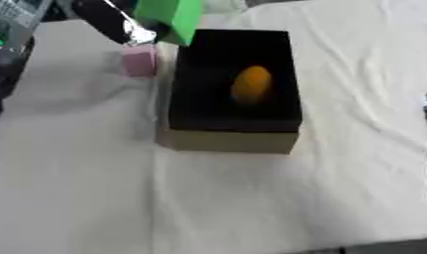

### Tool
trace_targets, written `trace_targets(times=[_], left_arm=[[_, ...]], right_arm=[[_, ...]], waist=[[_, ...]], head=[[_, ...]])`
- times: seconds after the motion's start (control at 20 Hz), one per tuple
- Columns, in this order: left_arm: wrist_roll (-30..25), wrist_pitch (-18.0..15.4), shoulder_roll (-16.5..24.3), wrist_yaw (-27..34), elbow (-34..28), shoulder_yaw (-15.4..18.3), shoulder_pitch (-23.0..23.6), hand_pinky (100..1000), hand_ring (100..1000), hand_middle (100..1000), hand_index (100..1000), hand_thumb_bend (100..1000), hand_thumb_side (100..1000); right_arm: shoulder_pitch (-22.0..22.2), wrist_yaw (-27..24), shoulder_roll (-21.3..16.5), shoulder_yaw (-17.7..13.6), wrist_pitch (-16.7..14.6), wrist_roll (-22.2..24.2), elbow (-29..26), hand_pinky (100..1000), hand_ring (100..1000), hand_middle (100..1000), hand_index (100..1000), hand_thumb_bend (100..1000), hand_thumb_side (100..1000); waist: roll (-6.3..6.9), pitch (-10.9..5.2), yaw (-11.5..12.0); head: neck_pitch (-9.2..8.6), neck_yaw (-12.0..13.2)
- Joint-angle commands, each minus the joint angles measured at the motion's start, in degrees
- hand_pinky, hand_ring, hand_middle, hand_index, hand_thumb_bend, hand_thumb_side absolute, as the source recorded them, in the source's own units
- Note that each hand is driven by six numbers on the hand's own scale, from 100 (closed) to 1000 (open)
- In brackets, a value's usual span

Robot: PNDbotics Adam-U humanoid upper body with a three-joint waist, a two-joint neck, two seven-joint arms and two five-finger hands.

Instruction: Pick up objects on the table and place them in the box.

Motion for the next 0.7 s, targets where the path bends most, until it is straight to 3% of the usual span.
trace_targets(times=[0.05,0.7], left_arm=[[0.38,0.47,-1.82,0.20,0.98,-0.04,-1.73,612,622,623,784,100,437],[3.02,-1.46,-7.12,-4.19,12.67,-2.03,-0.78,609,623,625,788,100,499]], right_arm=[[-1.07,0.06,-0.36,-0.02,-0.21,0.19,-0.81,853,604,567,781,100,1000],[-1.92,-0.17,0.30,0.06,-0.33,0.11,-1.30,852,604,567,780,100,1000]], waist=[[-0.06,-0.88,-0.46],[0.56,0.17,-2.08]], head=[[-0.78,0.61],[-0.96,1.13]])
